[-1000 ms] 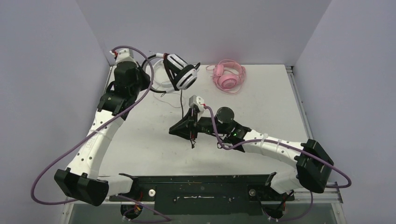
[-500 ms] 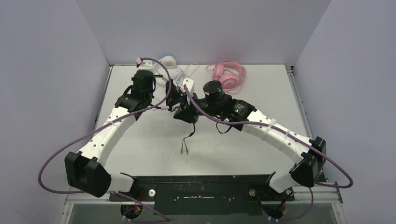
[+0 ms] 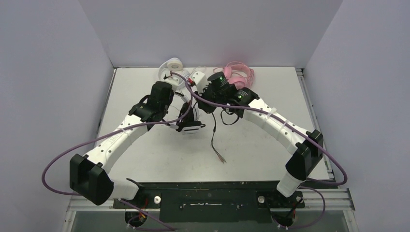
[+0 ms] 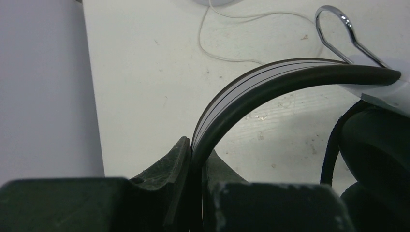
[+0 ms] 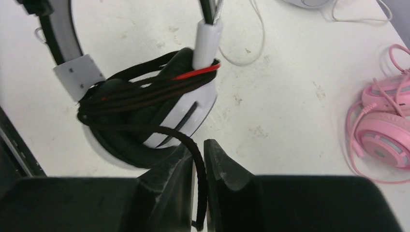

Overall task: Wrap the headphones
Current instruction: Wrap the headphones cable around the headphones.

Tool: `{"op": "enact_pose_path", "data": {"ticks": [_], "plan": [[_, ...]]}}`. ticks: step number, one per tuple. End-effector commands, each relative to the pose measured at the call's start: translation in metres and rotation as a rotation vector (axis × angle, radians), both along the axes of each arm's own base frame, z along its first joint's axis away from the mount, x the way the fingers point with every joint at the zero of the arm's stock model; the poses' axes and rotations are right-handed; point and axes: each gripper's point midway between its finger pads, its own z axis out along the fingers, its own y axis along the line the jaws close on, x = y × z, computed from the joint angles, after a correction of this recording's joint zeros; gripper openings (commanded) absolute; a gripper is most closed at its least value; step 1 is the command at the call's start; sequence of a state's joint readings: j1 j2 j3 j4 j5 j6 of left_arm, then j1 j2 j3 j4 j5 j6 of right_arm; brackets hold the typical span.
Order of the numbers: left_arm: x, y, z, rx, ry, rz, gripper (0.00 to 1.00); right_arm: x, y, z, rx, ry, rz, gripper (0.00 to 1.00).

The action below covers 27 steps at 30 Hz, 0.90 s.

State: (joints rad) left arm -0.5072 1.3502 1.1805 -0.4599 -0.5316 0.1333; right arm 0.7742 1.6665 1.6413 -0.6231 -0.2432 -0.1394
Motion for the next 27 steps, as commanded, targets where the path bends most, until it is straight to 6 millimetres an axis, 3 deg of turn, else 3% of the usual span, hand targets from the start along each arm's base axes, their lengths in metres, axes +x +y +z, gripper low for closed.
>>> {"op": "enact_pose_path", "data": {"ticks": [1,5,10,17,21,27], "plan": [[-0.013,-0.034,0.020,-0.163,-0.007,-0.151,0.00,0.036,-0.016,0.020,0.020,-0.113,-0.109,0.15],[-0.029,-0.046,0.024,-0.252,0.024,-0.206,0.00,0.051,-0.027,0.017,0.047,-0.118,-0.150,0.20],[-0.052,-0.066,0.047,-0.396,0.047,-0.298,0.00,0.062,-0.046,0.008,0.144,-0.076,-0.155,0.24],[-0.073,-0.090,0.103,-0.628,0.037,-0.353,0.00,0.036,-0.039,0.022,0.381,-0.107,0.027,0.36],[-0.081,-0.098,0.140,-0.746,0.015,-0.364,0.00,0.025,-0.040,0.033,0.520,-0.170,0.086,0.49],[-0.089,-0.097,0.185,-0.826,-0.051,-0.367,0.00,0.035,-0.068,0.036,0.595,-0.226,-0.041,0.55]]}}
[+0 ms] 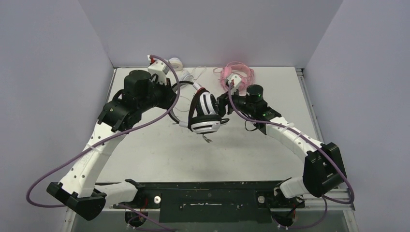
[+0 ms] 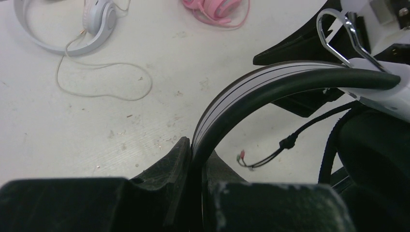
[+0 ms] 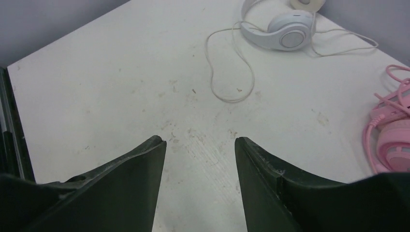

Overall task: Wrap the headphones
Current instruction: Wrap the headphones cable around the headphones.

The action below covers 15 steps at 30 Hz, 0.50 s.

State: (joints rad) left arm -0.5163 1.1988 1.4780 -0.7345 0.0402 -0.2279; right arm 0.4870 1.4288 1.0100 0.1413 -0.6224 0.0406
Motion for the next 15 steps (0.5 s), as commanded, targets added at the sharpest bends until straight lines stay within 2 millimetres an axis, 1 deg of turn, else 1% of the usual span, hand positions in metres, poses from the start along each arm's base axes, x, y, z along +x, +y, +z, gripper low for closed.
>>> {"op": "enact_pose_path", "data": {"ticks": [1,3,6,7,10,12,13,15], "plan": [[-0.017,-0.007,0.076,-0.206,-0.103,-0.015,0.00,0.012,-0.017,0.053,0.162,-0.161,-0.080,0.56],[-0.017,-0.007,0.083,-0.220,-0.109,-0.012,0.00,0.012,-0.026,0.051,0.164,-0.162,-0.120,0.59],[-0.016,-0.007,0.090,-0.235,-0.115,0.002,0.00,0.005,-0.035,0.045,0.152,-0.164,-0.146,0.67],[-0.015,-0.007,0.093,-0.239,-0.117,0.004,0.00,0.001,-0.037,0.043,0.150,-0.164,-0.146,0.71],[-0.014,-0.006,0.101,-0.252,-0.129,0.012,0.00,-0.015,-0.041,0.036,0.132,-0.183,-0.115,0.88],[-0.014,-0.006,0.107,-0.260,-0.138,0.014,0.00,-0.022,-0.043,0.033,0.126,-0.185,-0.110,0.98],[-0.014,-0.007,0.109,-0.264,-0.142,0.014,0.00,-0.026,-0.042,0.033,0.133,-0.187,-0.102,1.00],[-0.012,-0.007,0.113,-0.271,-0.151,0.014,0.00,-0.032,-0.041,0.032,0.140,-0.192,-0.087,1.00]]}}
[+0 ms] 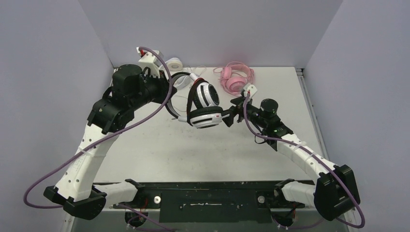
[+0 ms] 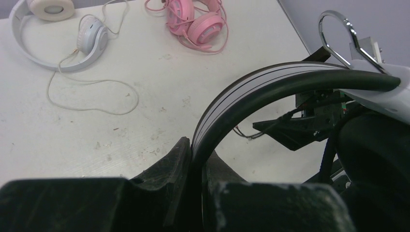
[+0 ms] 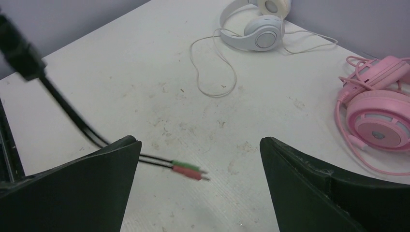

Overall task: Wrap the headphones
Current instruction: Wrap the headphones cable around the headphones.

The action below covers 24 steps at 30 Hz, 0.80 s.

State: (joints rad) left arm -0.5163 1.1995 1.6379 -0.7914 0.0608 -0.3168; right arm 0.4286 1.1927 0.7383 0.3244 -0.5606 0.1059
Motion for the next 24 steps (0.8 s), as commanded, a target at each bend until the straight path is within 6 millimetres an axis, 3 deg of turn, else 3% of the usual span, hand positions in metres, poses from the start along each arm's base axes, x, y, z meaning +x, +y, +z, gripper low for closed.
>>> {"op": "enact_pose_path", "data": {"ticks": [1,6,10,15,19,24], "plan": [[-0.001,-0.006,0.060,-0.149,-0.114,0.003,0.00,-0.012,0.005,0.028,0.046,-0.121,0.042,1.00],[0.002,-0.012,0.069,-0.179,-0.117,-0.009,0.00,-0.015,0.013,0.034,0.047,-0.152,0.105,1.00],[0.003,-0.018,0.074,-0.205,-0.114,-0.031,0.00,-0.007,0.019,0.043,0.064,-0.175,0.112,1.00],[0.004,-0.022,0.080,-0.226,-0.113,-0.037,0.00,-0.021,0.046,0.051,0.086,-0.200,0.274,0.99],[0.003,-0.022,0.085,-0.237,-0.120,-0.039,0.00,-0.027,0.059,0.051,0.088,-0.199,0.368,0.95],[0.003,-0.019,0.092,-0.241,-0.130,-0.026,0.00,-0.026,0.059,0.041,0.073,-0.181,0.356,0.92]]}}
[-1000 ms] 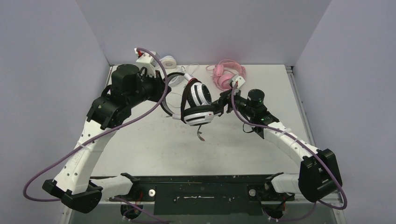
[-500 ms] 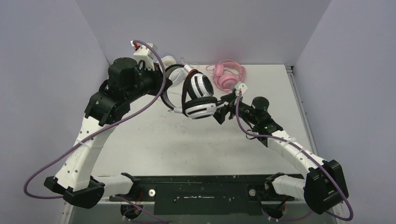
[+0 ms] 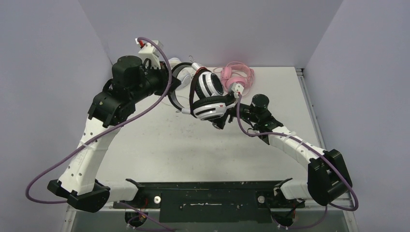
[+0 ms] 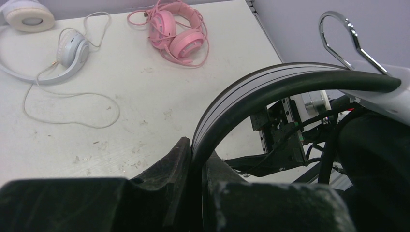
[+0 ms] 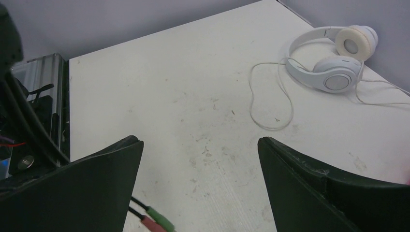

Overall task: Wrap the headphones
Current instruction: Wrap the headphones cable around the headphones.

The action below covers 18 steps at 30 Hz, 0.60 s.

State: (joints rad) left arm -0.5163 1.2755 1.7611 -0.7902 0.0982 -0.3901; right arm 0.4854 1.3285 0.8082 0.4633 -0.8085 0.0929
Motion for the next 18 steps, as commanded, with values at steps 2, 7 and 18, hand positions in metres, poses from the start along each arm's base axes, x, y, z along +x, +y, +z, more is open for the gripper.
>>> {"op": "enact_pose_path", "data": {"ticks": [2,7,18], "plan": [[-0.004,-0.001,0.064,-0.150,-0.117,0.017,0.00,-0.006,0.004,0.024,0.042,-0.105,0.050,0.91],[0.000,0.000,0.066,-0.156,-0.103,0.037,0.00,-0.015,0.001,0.019,0.046,-0.092,0.058,0.87],[0.000,-0.004,0.075,-0.186,-0.118,0.024,0.00,0.007,-0.044,-0.007,-0.001,-0.061,-0.274,0.90]]}}
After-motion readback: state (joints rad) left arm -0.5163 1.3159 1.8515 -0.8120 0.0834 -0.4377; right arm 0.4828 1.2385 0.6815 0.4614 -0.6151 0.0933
